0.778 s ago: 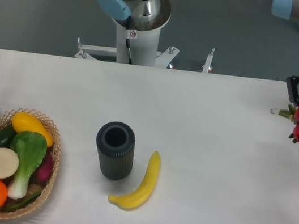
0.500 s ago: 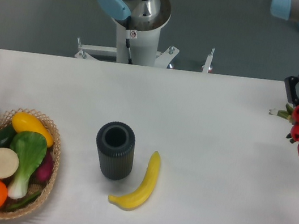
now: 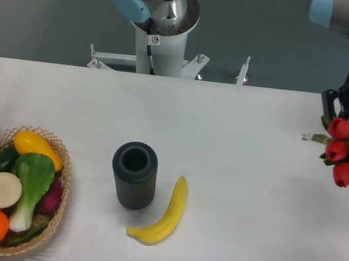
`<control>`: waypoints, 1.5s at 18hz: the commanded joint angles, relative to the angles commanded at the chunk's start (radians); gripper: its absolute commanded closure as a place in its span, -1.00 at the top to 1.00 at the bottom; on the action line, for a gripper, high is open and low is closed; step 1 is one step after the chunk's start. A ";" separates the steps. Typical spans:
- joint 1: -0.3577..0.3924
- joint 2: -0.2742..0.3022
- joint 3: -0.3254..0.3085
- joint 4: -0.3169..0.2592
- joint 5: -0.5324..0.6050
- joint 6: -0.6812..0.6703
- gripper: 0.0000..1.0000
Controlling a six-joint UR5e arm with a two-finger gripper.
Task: Insert the flowers into the vase
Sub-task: 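Lift the bunch of red tulips with the gripper off the table edge, then carry the red tulips over the dark grey vase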
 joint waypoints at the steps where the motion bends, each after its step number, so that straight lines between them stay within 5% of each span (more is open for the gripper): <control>1: -0.024 -0.002 -0.002 0.000 0.000 0.002 -0.43; 12: -0.252 0.014 -0.025 0.034 -0.106 0.023 -0.44; 18: -0.289 0.035 -0.012 0.035 -0.175 0.023 -0.43; 22: -0.312 0.051 -0.017 0.035 -0.319 0.026 -0.44; 27: -0.336 0.080 -0.061 0.035 -0.397 0.044 -0.44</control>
